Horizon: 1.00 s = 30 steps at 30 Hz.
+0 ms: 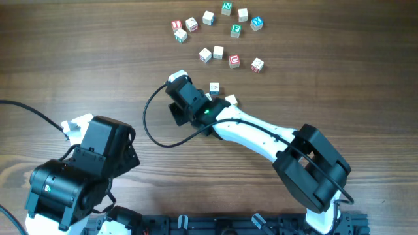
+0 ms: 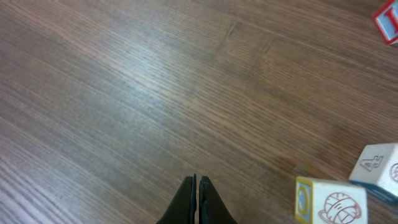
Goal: Form a circle
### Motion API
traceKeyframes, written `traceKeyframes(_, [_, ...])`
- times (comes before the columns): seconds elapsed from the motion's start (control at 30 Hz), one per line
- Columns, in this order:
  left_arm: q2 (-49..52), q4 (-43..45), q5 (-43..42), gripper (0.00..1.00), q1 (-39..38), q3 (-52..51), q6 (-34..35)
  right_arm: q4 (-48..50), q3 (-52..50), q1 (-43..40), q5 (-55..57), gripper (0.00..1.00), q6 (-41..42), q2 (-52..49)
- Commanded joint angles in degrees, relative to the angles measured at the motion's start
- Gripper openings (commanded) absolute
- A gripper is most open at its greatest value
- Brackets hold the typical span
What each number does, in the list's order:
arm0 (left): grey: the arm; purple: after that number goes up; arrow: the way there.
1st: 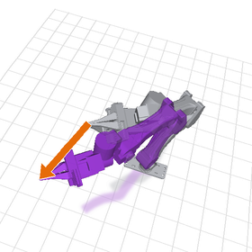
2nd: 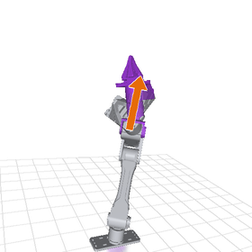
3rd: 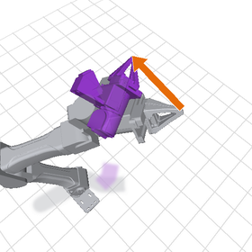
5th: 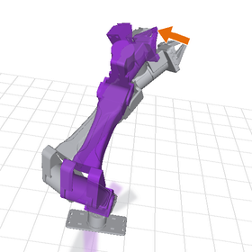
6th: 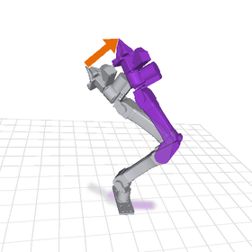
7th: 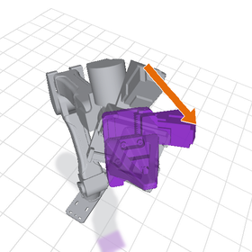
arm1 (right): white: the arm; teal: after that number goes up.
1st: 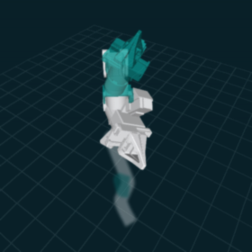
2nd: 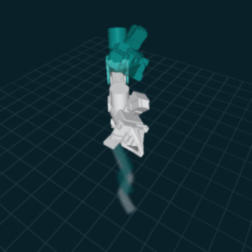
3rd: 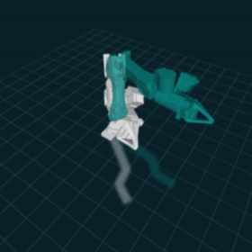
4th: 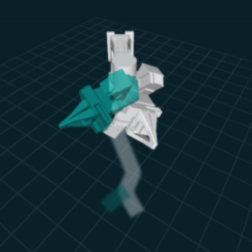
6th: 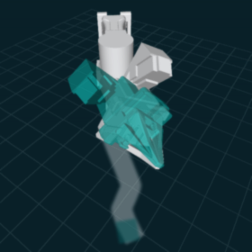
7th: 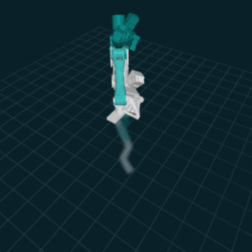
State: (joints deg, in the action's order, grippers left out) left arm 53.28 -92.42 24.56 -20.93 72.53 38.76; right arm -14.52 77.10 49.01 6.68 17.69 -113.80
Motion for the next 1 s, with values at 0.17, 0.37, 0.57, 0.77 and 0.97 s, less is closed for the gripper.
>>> traceKeyframes(0.17, [-0.1,0.0,0.0,1.0,0.3,-0.2,0.9,6.8,1.3,-3.2,5.3,0.05,3.1,-5.4])
traceKeyframes(0.37, [-0.1,0.0,0.0,1.0,0.3,-0.2,0.9,6.6,1.6,-3.2,5.1,0.05,3.5,-5.3])
traceKeyframes(0.57, [-0.1,0.0,0.0,1.0,0.3,-0.2,0.9,-0.1,2.5,-3.1,1.8,0.04,4.2,-2.0])
traceKeyframes(0.77, [-0.1,0.0,0.0,1.0,0.3,-0.2,0.9,-1.9,2.4,-3.3,2.5,0.04,3.1,-2.0])
traceKeyframes(0.97, [-0.1,0.0,0.0,1.0,0.3,-0.2,0.9,-2.4,2.3,-3.7,3.2,0.05,1.4,-2.4])
